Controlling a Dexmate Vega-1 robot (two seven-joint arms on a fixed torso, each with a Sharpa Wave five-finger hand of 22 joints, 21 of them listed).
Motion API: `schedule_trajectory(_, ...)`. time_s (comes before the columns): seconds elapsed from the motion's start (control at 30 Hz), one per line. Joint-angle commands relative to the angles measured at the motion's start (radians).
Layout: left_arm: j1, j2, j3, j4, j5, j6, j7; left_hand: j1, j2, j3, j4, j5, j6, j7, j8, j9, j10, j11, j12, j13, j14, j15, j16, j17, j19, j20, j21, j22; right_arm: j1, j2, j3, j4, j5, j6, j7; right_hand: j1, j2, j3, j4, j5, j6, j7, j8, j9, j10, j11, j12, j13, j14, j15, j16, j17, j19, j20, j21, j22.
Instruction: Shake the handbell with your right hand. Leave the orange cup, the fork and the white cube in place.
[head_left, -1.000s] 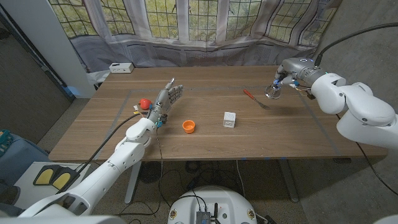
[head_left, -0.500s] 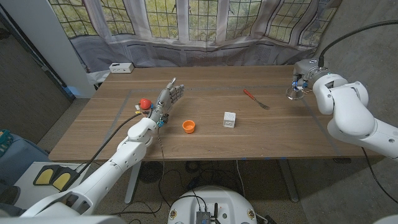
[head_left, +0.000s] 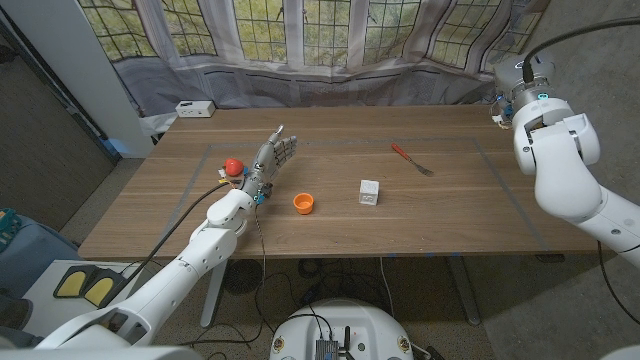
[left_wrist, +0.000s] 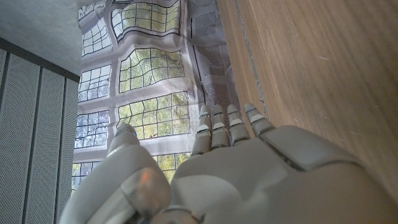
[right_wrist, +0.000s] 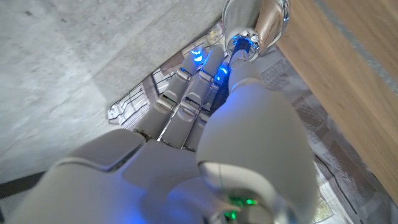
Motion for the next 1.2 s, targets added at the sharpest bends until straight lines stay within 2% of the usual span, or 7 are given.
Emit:
schedule_trajectory(0.03, 0.007, 0.001, 0.001, -0.006, -0.006, 0.008, 0.000, 0.001, 0.006, 0.007, -0.001, 0.000, 0.008, 0.004, 0.000, 0.003, 0.010, -0.001, -0.002, 0.002, 0.007, 0.003, -0.003, 0.002, -0.005, 0.005, 0.000, 0.002, -0.039, 0.145, 0.132, -0.030, -0.099, 0.158, 0.030, 0.003, -0.001, -0.005, 0.000, 0.008, 0.004, -0.010, 0.005, 0.000, 0.039, -0.049, -0.001, 0.004, -0.006, -0.033, -0.001, -0.001, -0.002, -0.079, -0.001, 0.002)
schedule_trajectory(0.2, 0.012, 0.007, 0.000, -0.015, -0.005, 0.013, 0.004, 0.001, 0.006, 0.007, -0.001, 0.000, 0.009, 0.005, 0.001, 0.003, 0.010, -0.002, -0.002, 0.002, 0.008, 0.003, -0.003, 0.002, -0.006, 0.005, 0.000, 0.002, -0.014, 0.276, 0.237, -0.060, 0.273, 0.142, 0.056, 0.004, 0.000, -0.008, -0.001, 0.011, 0.006, -0.010, 0.006, -0.001, 0.045, -0.038, -0.004, 0.002, -0.002, -0.034, 0.002, -0.005, -0.001, -0.078, -0.001, 0.001)
schedule_trajectory(0.37, 0.020, 0.015, -0.006, -0.031, -0.001, 0.009, 0.013, 0.000, 0.006, 0.008, -0.001, -0.001, 0.011, 0.003, 0.001, 0.003, 0.011, -0.002, -0.002, 0.002, 0.009, 0.004, -0.002, 0.002, -0.006, 0.005, 0.000, 0.003, -0.028, 0.332, 0.286, -0.071, 0.507, 0.113, -0.040, 0.008, 0.005, -0.008, -0.001, 0.014, -0.006, 0.012, 0.003, -0.001, 0.043, -0.017, -0.007, 0.004, 0.009, -0.031, 0.007, -0.007, 0.007, -0.071, 0.003, 0.001)
schedule_trajectory(0.6, 0.031, 0.024, -0.013, -0.049, -0.003, 0.008, 0.019, 0.000, 0.006, 0.008, -0.001, -0.001, 0.011, 0.004, 0.001, 0.003, 0.014, -0.001, -0.001, 0.002, 0.011, 0.004, -0.002, 0.002, -0.006, 0.006, 0.000, 0.003, -0.013, 0.355, 0.322, -0.066, 0.852, 0.086, -0.114, 0.007, 0.009, -0.009, 0.001, 0.014, -0.009, 0.022, 0.004, 0.000, 0.042, -0.003, -0.007, 0.009, 0.012, -0.031, 0.010, -0.007, 0.008, -0.070, 0.004, 0.001)
schedule_trajectory(0.7, 0.036, 0.027, -0.016, -0.054, -0.002, 0.006, 0.024, 0.000, 0.006, 0.008, -0.001, -0.001, 0.013, 0.006, 0.001, 0.003, 0.015, -0.004, -0.001, 0.002, 0.011, 0.003, -0.002, 0.002, -0.006, 0.005, 0.000, 0.003, -0.011, 0.363, 0.346, -0.055, 1.014, 0.085, -0.155, 0.018, 0.017, -0.004, -0.003, 0.014, -0.028, 0.049, 0.006, 0.015, 0.046, 0.044, -0.010, 0.005, 0.018, -0.030, 0.008, -0.017, 0.016, -0.066, 0.007, 0.000)
schedule_trajectory(0.8, 0.039, 0.029, -0.018, -0.058, -0.003, 0.005, 0.026, 0.000, 0.006, 0.009, -0.001, -0.001, 0.015, 0.005, 0.002, 0.003, 0.015, -0.004, -0.001, 0.002, 0.012, 0.004, -0.001, 0.002, -0.005, 0.006, 0.000, 0.003, -0.025, 0.374, 0.378, -0.042, 1.175, 0.104, -0.211, 0.024, 0.019, -0.002, -0.005, 0.012, -0.037, 0.066, 0.009, 0.026, 0.042, 0.055, -0.010, 0.011, 0.023, -0.029, 0.009, -0.021, 0.020, -0.063, 0.009, 0.000)
schedule_trajectory(1.2, 0.047, 0.036, -0.024, -0.068, -0.006, 0.005, 0.029, 0.000, 0.007, 0.010, -0.001, -0.001, 0.018, 0.006, 0.002, 0.003, 0.018, -0.003, -0.001, 0.002, 0.015, 0.003, -0.001, 0.002, -0.006, 0.005, 0.000, 0.003, -0.077, 0.362, 0.446, 0.065, 1.718, 0.287, -0.385, 0.030, 0.022, 0.000, -0.005, 0.004, -0.051, 0.080, 0.012, 0.042, 0.040, 0.062, -0.007, 0.024, 0.026, -0.020, 0.019, -0.013, 0.022, -0.053, 0.013, 0.000)
